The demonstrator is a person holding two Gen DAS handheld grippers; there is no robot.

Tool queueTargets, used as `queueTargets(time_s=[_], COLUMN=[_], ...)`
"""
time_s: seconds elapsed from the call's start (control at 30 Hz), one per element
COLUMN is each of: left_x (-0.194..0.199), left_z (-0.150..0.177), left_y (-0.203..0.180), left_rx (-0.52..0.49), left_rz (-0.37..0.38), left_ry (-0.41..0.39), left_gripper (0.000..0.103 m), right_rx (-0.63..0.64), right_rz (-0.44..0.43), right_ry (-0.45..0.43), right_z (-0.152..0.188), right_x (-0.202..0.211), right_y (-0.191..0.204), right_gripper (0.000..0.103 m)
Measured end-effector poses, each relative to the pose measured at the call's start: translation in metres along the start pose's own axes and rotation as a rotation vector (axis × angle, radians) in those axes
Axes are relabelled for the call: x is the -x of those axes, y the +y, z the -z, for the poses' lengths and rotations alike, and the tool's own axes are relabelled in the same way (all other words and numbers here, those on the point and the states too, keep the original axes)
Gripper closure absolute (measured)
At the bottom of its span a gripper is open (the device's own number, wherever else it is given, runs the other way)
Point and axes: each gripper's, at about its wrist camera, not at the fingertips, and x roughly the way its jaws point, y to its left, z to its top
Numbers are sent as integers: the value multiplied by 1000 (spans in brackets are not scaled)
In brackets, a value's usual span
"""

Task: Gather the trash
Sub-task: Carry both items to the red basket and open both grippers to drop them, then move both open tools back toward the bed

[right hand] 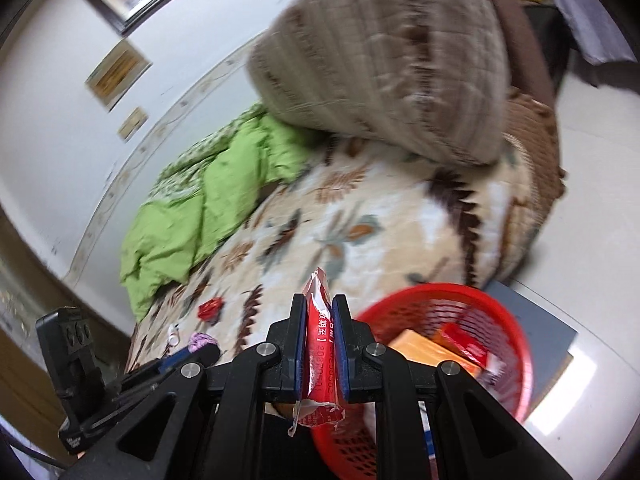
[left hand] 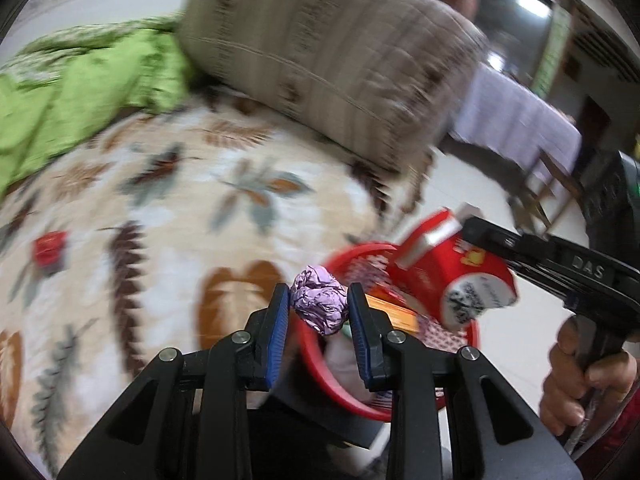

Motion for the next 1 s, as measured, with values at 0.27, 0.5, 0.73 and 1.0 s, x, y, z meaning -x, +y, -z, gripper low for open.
queueTargets(time_s=[0.27,0.5,0.73,1.0], left_x=[-5,22,60,101], left_z=[6,11,33,52], left_y=[-16,35,111,177], left_rx=[-56,48,180,284], left_rz=[-2,-100,-286,-531], left_ry=[23,-29,-69,-131], left_gripper=[41,37,36,36], right_rx=[-27,31,147,242], right_rz=[108,34,-36,-64], right_ry=[-33,-7,92,190], right_z=[-4,-6,12,33], right_x=[6,-13,-54,-97], right_y=[-20,12,66,115], right_gripper=[42,42,41,41])
